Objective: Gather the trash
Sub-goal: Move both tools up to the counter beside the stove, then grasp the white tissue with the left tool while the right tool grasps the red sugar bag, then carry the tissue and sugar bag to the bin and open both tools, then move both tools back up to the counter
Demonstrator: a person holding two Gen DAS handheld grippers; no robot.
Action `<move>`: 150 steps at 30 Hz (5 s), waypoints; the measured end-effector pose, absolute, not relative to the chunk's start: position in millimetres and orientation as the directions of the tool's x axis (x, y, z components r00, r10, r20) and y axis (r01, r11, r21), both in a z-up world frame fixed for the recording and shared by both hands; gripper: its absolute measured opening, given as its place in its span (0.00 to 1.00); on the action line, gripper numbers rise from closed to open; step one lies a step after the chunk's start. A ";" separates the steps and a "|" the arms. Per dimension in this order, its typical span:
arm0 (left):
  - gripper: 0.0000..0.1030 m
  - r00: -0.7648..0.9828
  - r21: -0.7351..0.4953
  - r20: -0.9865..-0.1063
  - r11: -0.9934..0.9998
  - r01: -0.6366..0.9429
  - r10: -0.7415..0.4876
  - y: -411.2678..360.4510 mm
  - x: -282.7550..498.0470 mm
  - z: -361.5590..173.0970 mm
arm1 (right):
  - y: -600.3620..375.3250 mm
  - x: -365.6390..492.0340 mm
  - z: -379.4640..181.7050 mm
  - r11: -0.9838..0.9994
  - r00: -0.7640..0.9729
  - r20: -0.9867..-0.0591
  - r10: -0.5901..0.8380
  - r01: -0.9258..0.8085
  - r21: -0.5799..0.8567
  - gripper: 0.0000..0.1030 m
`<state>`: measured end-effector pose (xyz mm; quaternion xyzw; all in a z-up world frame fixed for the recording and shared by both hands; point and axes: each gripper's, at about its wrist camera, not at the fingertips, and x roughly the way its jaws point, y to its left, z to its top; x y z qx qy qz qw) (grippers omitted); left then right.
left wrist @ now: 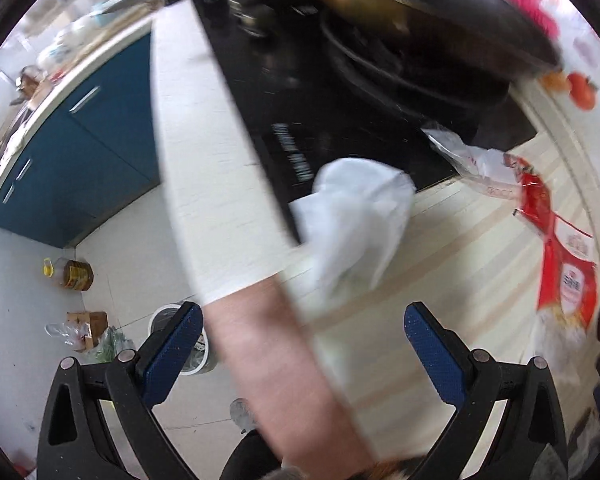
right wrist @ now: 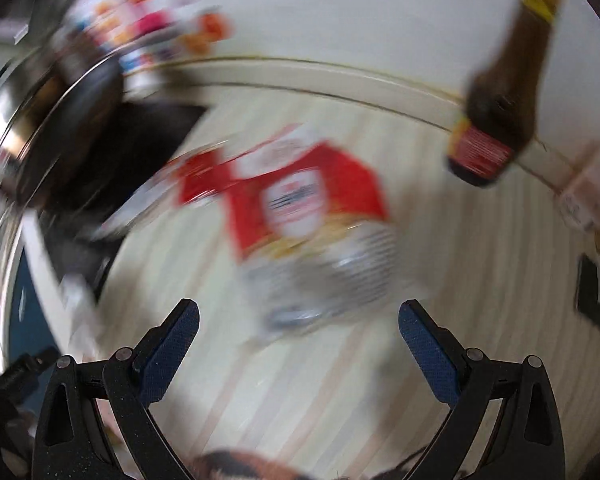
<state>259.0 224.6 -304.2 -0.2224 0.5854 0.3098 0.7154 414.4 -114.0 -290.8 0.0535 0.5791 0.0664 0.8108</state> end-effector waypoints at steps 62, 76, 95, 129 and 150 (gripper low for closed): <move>0.01 0.166 -0.084 -0.969 0.388 -0.918 0.183 328.3 -143.4 -309.9 | 139.6 112.0 -295.4 0.771 0.165 -0.866 0.472 -0.554 0.315 0.06; 0.01 0.101 -0.105 -0.994 0.134 -0.985 -0.035 401.9 -251.4 -573.9 | 290.0 0.8 -582.5 0.668 0.005 -0.974 0.225 -0.729 0.150 0.06; 0.10 0.211 -0.240 -0.938 0.077 -0.968 -0.274 450.8 -258.5 -810.2 | 384.8 -71.6 -857.1 0.537 -0.002 -0.999 -0.041 -0.843 -0.021 0.30; 1.00 -0.002 0.033 -0.984 0.167 -0.985 0.178 325.3 -308.6 -428.7 | 266.2 -106.1 -464.7 0.288 -0.009 -0.985 0.173 -0.956 0.059 1.00; 1.00 0.089 0.020 -0.905 0.251 -0.968 0.416 272.2 -244.9 -227.9 | 177.9 -34.7 -229.7 0.454 -0.043 -0.875 0.482 -0.841 0.292 1.00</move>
